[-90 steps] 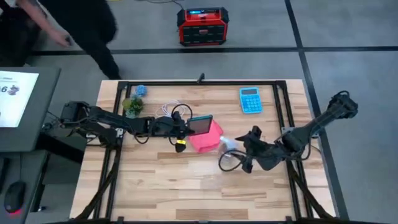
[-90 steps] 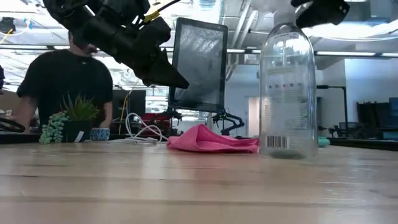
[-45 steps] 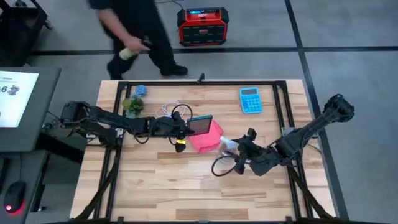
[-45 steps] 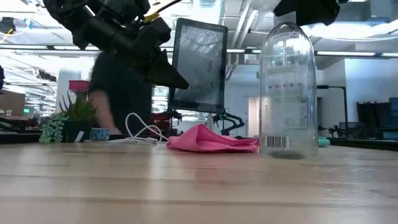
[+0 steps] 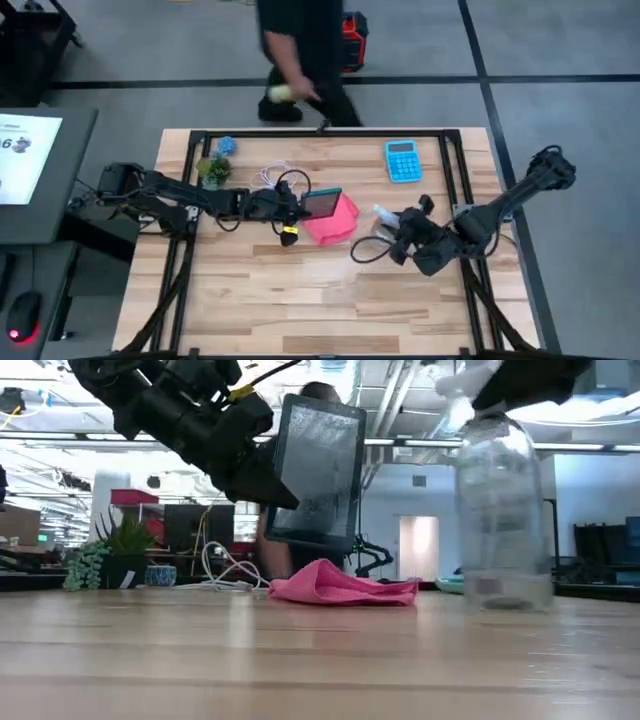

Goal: Apply microfiber cloth
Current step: Wipe the front of the cellphone with the pink microfiber cloth

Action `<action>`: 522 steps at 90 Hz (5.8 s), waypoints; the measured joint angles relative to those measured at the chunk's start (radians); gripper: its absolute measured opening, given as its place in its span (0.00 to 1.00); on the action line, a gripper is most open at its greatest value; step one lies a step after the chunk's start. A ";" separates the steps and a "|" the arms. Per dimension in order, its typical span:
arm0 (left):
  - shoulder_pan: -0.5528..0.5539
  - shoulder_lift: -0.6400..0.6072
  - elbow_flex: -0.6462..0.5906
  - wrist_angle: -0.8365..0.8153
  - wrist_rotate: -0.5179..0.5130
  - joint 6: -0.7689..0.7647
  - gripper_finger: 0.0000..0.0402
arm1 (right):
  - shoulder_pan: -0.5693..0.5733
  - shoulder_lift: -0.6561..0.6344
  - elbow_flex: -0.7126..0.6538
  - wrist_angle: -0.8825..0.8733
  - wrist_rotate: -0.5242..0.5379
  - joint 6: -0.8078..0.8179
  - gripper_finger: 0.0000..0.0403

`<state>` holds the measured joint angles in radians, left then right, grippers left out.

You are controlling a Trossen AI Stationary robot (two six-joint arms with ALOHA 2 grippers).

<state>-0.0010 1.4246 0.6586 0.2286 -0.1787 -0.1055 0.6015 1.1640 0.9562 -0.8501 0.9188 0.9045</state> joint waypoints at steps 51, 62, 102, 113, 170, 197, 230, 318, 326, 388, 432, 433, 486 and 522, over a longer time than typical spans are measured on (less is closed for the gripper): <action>0.000 0.000 -0.001 -0.002 0.000 -0.011 0.03 | 0.138 -0.058 0.001 -0.272 -0.011 0.282 0.40; -0.005 0.000 -0.001 0.001 0.000 0.000 0.03 | 0.136 -0.059 0.010 -0.298 -0.015 0.285 0.49; -0.003 0.183 0.000 0.237 0.000 0.079 0.03 | 0.137 -0.038 0.266 -0.484 0.006 0.212 0.42; 0.016 0.255 -0.001 0.247 -0.014 0.070 0.03 | 0.138 -0.032 0.352 -0.481 0.005 0.136 0.39; 0.034 0.319 0.003 0.273 -0.024 0.075 0.03 | -0.004 0.325 0.816 -0.230 0.006 -0.464 0.30; 0.033 0.319 0.002 0.260 -0.020 0.012 0.03 | -0.140 0.493 0.815 -0.221 -0.404 -0.436 0.30; 0.047 0.280 0.001 0.180 -0.009 0.003 0.03 | -0.302 0.674 0.807 -0.330 -0.481 -0.550 0.30; 0.066 0.164 -0.005 0.048 -0.029 0.076 0.03 | -0.418 0.736 0.549 -0.382 -0.501 -0.548 0.30; 0.069 0.111 -0.007 0.012 -0.025 0.090 0.03 | -0.410 0.736 0.535 -0.381 -0.491 -0.538 0.30; 0.114 -0.185 -0.013 -0.192 -0.015 0.089 0.03 | -0.416 0.736 0.388 0.111 -0.476 -0.784 0.30; 0.110 -0.179 -0.146 -0.082 -0.027 0.038 0.03 | -0.412 0.736 0.388 0.176 -0.503 -0.733 0.30; 0.110 -0.179 -0.148 -0.080 -0.027 0.036 0.03 | -0.411 0.736 0.388 0.182 -0.503 -0.732 0.30; 0.100 -0.179 -0.156 -0.079 -0.026 -0.021 0.03 | -0.519 0.756 0.389 0.434 -0.773 -0.781 0.37; 0.100 -0.179 -0.156 -0.003 -0.009 0.052 0.03 | -0.519 0.755 0.389 0.466 -0.760 -0.807 0.40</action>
<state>0.0994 1.2453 0.5026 0.2253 -0.1879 -0.0532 0.0830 1.9194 1.3449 -0.3836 0.1589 0.0979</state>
